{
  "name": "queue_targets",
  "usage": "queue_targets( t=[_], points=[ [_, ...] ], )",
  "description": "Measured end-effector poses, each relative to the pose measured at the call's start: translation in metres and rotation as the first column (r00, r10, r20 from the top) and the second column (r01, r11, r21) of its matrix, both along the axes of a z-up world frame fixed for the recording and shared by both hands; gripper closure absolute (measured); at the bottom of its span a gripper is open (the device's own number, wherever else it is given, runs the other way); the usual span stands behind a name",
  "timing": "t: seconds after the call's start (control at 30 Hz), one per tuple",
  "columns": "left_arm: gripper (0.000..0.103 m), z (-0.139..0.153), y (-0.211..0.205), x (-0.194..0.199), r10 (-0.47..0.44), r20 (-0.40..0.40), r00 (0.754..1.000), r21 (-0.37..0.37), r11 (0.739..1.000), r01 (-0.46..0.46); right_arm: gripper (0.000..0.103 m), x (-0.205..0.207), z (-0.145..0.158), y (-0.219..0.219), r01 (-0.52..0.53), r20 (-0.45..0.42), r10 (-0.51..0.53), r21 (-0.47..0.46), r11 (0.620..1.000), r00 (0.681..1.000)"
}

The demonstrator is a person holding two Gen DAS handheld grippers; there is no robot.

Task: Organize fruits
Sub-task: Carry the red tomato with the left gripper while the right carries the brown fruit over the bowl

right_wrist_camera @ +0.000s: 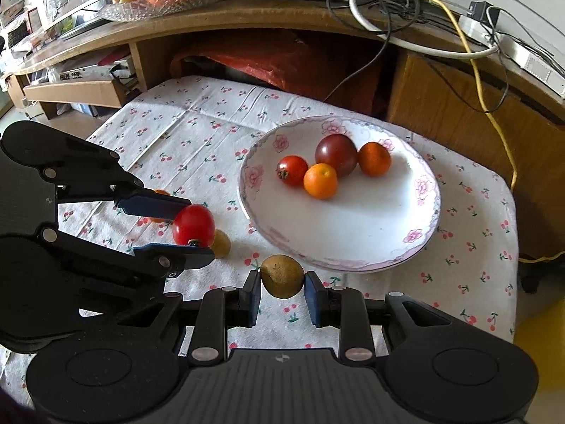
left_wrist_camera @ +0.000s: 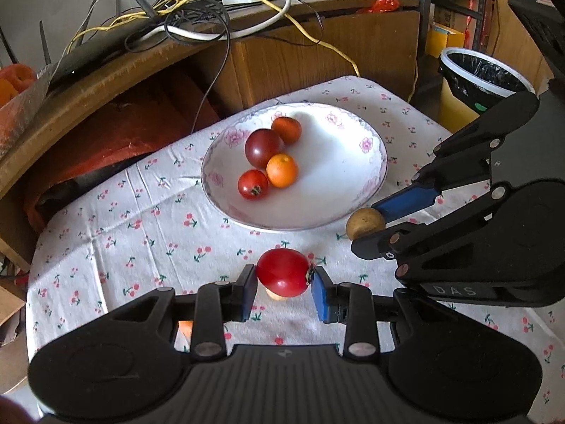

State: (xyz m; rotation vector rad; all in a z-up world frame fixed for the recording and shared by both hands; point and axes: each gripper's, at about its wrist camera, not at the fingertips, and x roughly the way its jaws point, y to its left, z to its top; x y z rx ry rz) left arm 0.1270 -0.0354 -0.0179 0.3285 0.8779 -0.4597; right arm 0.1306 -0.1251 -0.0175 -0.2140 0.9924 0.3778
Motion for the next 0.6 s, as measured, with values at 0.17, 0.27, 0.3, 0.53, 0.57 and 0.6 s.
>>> queue_targets(
  t=[0.17,0.27,0.3,0.53,0.57,0.6],
  points=[
    [0.062,0.003,-0.005,0.005,0.003,0.012,1.000,-0.001,1.000,-0.003,0.080,0.003,0.003,-0.005,0.021,0.016,-0.021,-0.003,1.000,1.000],
    [0.062,0.005,-0.007,0.009,0.004,0.021,1.000,-0.004,1.000,-0.004,0.080,0.005,0.005,-0.008,0.036,0.026,-0.036,-0.002,0.999,0.999],
    [0.062,0.006,-0.008,0.010,0.003,0.025,1.000,-0.004,1.000,-0.003,0.080,0.006,0.006,-0.009,0.041,0.030,-0.041,-0.002,0.999,0.999],
    [0.062,0.008,-0.015,0.020,0.006,0.040,0.999,-0.007,1.000,-0.006,0.079,0.014,0.007,-0.015,0.074,0.043,-0.074,-0.003,0.997,0.996],
    [0.062,0.008,-0.016,0.021,0.007,0.042,0.999,-0.007,1.000,-0.006,0.079,0.016,0.007,-0.017,0.079,0.044,-0.079,-0.002,0.997,0.996],
    [0.062,0.008,-0.017,0.023,0.007,0.046,0.999,-0.008,1.000,-0.006,0.079,0.017,0.007,-0.018,0.084,0.045,-0.084,0.001,0.996,0.995]
  ],
)
